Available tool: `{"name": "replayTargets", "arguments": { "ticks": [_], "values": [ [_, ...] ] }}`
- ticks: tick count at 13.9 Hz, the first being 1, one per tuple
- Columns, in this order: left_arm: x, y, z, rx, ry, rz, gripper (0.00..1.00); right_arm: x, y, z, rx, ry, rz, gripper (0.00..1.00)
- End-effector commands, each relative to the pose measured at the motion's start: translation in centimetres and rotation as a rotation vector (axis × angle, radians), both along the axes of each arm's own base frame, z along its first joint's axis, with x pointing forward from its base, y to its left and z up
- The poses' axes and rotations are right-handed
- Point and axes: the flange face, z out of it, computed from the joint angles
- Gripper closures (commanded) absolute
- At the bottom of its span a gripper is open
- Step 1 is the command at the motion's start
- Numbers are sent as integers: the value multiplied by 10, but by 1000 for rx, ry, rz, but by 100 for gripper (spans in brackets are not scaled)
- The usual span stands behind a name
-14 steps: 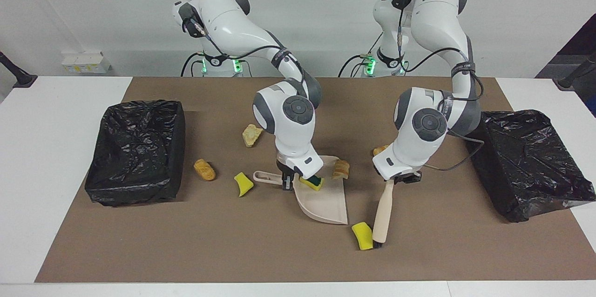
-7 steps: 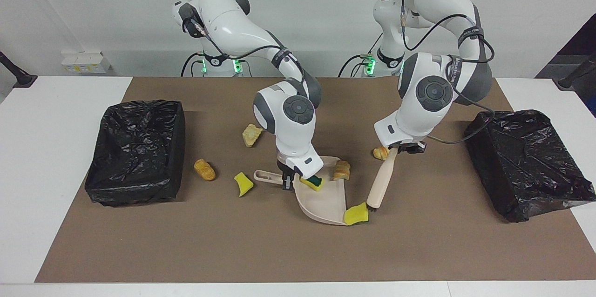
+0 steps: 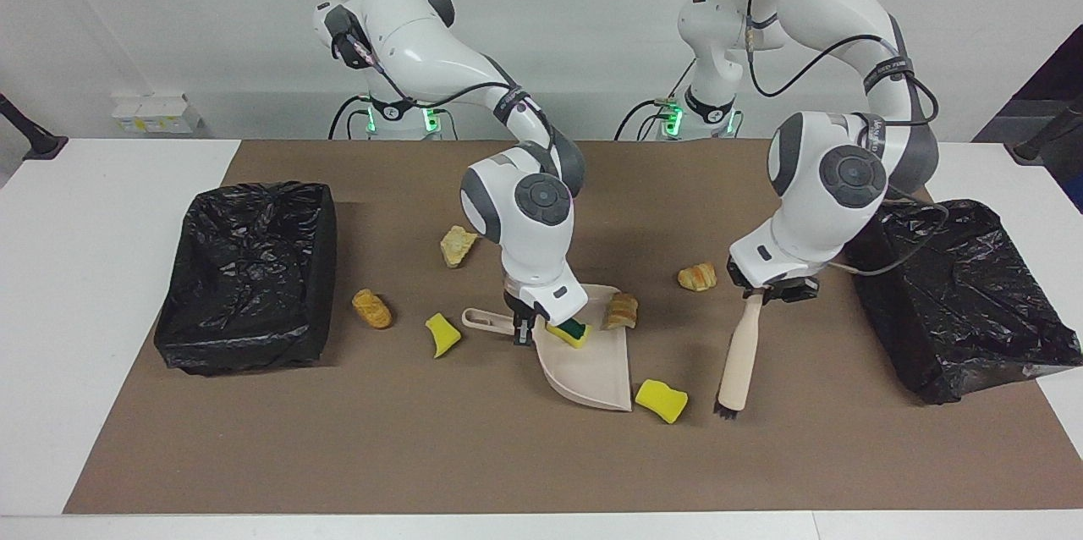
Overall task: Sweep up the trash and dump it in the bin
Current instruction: 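Sweep more debris into the dustpan with the brush in the left gripper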
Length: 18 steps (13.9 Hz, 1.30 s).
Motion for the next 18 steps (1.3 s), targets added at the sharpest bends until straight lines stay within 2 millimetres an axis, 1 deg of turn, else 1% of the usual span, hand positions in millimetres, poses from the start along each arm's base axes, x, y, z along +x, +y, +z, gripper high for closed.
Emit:
{"name": "replayTargets", "arguments": {
  "ticks": [1, 3, 4, 5, 7, 8, 9, 10, 12, 13, 14, 16, 17, 18],
  "values": [
    [8, 5, -14, -10, -39, -7, 100, 0, 3, 1, 22, -2, -26, 100],
    [10, -5, -38, -7, -9, -23, 100, 0, 3, 1, 19, -2, -25, 100],
    [7, -20, -46, -11, 3, -42, 100, 0, 2, 1, 20, -3, -23, 100],
    [3, -41, -57, -12, 21, -71, 100, 0, 2, 1, 20, -3, -23, 100],
    [-8, -64, -59, -8, 60, -105, 100, -1, 3, 0, 18, 0, -20, 100],
    [-19, -80, -59, -5, 103, -127, 100, 0, 2, 0, 18, -1, -23, 100],
    [-32, -101, -53, -2, 130, -159, 100, 0, 2, 0, 19, -2, -20, 100],
    [-41, -105, -41, -15, 160, -156, 100, 0, 2, 0, 18, -2, -20, 100],
    [-63, -124, -15, -46, 207, -175, 100, 0, 2, 0, 18, -2, -21, 100],
    [-73, -136, -10, -46, 229, -188, 100, 0, 2, 0, 18, -2, -21, 100],
    [-78, -141, -5, -50, 236, -190, 100, 0, 2, 0, 18, -2, -20, 100],
    [-81, -143, 5, -76, 233, -146, 100, 0, 2, 0, 18, -2, -20, 100],
    [-85, -147, 14, -77, 221, -119, 100, 0, 2, 0, 18, -2, -21, 100],
    [-92, -162, 17, -68, 215, -98, 100, 0, 2, 0, 18, -2, -20, 100]
  ]
}}
